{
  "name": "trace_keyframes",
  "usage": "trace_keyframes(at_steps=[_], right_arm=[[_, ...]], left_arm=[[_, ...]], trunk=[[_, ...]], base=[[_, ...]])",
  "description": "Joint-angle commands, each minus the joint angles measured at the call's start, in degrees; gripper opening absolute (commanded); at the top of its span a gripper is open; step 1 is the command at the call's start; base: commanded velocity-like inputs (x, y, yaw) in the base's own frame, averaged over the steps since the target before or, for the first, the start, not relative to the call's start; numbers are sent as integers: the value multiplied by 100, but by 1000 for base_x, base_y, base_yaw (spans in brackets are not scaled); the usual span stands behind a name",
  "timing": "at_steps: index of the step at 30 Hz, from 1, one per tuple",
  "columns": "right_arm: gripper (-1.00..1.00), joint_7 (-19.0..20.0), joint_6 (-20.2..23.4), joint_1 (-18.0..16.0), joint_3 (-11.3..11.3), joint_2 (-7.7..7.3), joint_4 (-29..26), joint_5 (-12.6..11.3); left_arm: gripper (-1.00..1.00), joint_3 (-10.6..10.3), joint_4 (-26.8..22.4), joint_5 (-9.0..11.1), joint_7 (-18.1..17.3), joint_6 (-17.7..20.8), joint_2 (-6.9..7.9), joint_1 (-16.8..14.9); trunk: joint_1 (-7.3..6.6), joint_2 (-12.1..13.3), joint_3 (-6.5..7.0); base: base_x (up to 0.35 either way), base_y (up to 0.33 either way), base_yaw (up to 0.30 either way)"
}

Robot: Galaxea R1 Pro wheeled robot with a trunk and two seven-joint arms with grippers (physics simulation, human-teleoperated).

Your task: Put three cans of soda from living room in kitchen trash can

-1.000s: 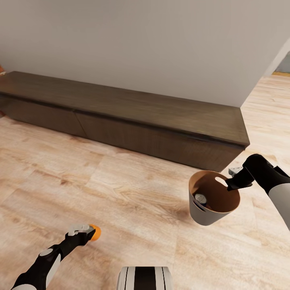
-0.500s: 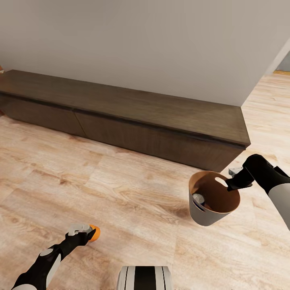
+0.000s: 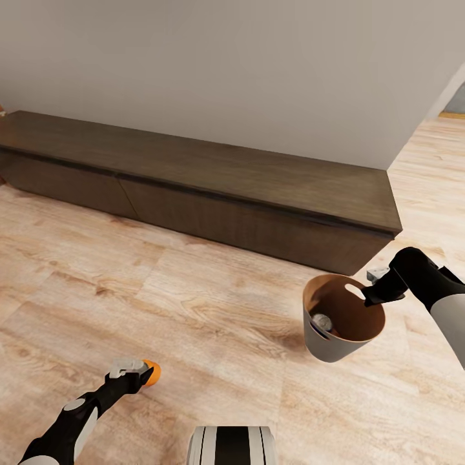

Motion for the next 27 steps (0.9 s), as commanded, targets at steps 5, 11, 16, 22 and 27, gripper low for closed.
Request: trace_keyframes(at_steps=[5,11,16,22,27], right_arm=[[-100,21,44,-2,-5,3,1,-78],[-100,21,44,-2,-5,9,1,-78],[-100,21,44,-2,-5,-2,1,-78],[-100,21,44,-2,-5,10,1,-78],[-100,21,44,-2,-5,5,1,-78]], left_arm=[[100,6,0,-11,4,2,0,0],[100,1,0,-4,1,0,0,0],[100,0,0,0,0,0,0,-3],[100,2,0,-4,2,0,0,0],[100,0,0,0,0,0,0,-2]], trunk=[[12,-7,-110],[12,-7,-110],[12,-7,-110],[18,-10,-155],[18,-10,-155]], base=[[0,0,0],[0,0,0],[0,0,0],[0,0,0],[0,0,0]])
